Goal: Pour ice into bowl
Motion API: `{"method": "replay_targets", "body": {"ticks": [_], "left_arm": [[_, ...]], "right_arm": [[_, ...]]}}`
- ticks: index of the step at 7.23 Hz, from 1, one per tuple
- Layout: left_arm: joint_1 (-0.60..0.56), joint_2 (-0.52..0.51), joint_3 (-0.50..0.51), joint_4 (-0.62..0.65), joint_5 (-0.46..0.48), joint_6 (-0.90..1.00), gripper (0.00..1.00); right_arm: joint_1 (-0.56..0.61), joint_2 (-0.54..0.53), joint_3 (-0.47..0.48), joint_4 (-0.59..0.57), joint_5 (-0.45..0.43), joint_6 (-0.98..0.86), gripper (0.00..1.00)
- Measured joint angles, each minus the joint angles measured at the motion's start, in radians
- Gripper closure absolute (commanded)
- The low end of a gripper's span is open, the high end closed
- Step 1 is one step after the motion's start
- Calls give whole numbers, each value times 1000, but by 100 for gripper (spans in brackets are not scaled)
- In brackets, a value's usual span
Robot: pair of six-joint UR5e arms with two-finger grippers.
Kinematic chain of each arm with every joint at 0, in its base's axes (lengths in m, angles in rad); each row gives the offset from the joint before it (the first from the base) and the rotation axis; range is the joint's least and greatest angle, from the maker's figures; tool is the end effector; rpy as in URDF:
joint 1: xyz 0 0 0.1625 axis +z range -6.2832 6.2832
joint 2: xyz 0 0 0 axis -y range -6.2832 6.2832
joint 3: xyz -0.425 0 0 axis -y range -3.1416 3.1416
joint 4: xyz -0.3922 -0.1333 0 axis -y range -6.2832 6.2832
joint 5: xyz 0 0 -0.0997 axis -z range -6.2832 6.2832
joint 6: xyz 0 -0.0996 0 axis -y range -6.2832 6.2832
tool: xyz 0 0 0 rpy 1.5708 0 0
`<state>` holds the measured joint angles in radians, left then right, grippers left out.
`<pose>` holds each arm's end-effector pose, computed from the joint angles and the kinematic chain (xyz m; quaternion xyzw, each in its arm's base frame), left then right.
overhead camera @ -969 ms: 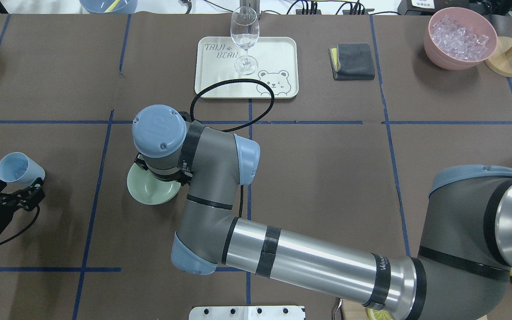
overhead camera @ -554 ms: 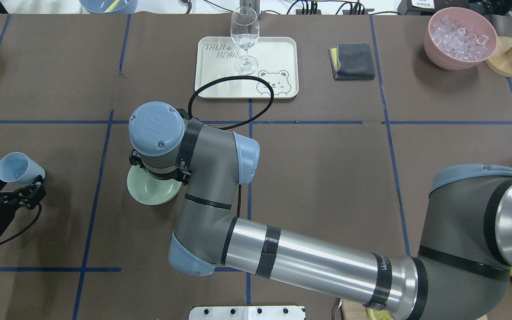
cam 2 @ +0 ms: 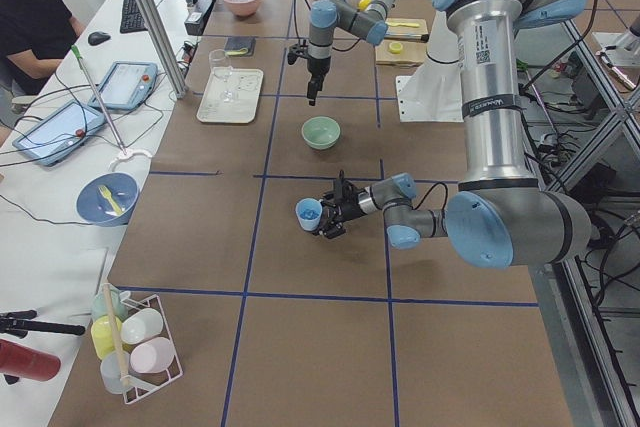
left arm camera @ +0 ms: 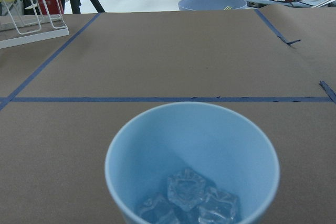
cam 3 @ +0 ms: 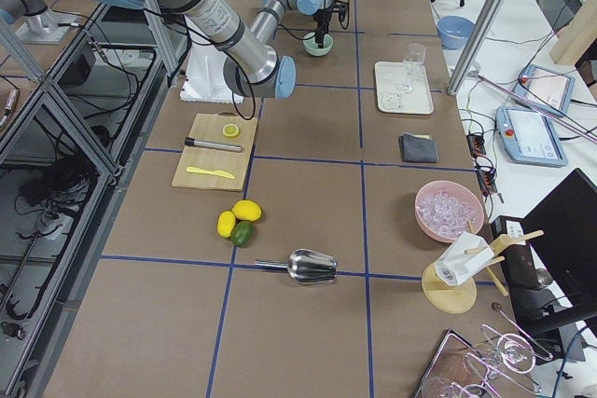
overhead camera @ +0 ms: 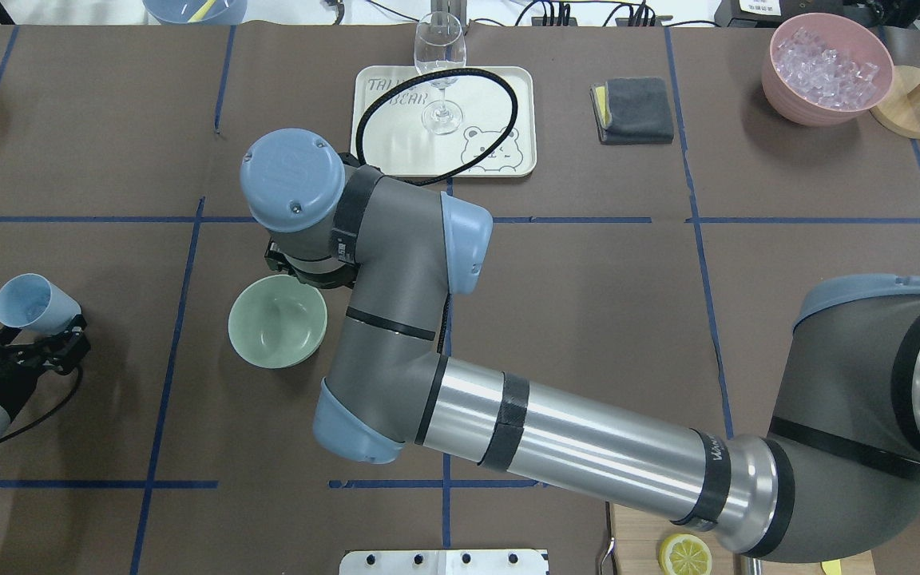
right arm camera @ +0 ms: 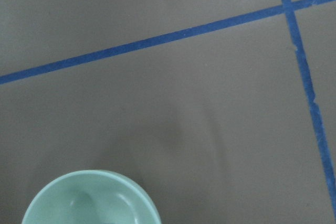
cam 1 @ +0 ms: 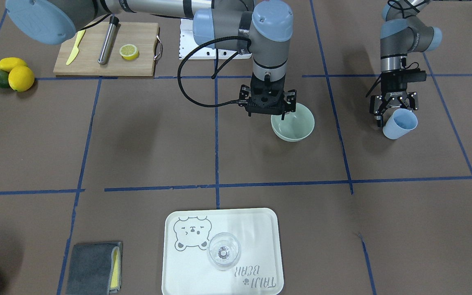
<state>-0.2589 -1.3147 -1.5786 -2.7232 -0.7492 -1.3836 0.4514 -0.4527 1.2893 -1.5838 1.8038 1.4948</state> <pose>0.3218 -0.2986 0.6336 0.4389 0.3111 -0.2039 0.8179 -0.6572 -0.4412 0.0500 0.0008 -0.4116 0.1241 0.9029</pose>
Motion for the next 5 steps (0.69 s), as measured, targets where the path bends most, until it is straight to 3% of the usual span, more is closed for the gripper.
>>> {"method": "replay_targets", "body": {"ticks": [2,3,5], "left_arm": [[-11,1,-1,-2,6,3,3],[-15,0,-3,-3,20,5,9],[-17,-7,-3,-3,35,7,46]], "right_arm": [[23,-62,59,-17,1,-44,0],[31,-105,101,-18,3,-60,0],[43,-189,195,-30,7,-86,0]]}}
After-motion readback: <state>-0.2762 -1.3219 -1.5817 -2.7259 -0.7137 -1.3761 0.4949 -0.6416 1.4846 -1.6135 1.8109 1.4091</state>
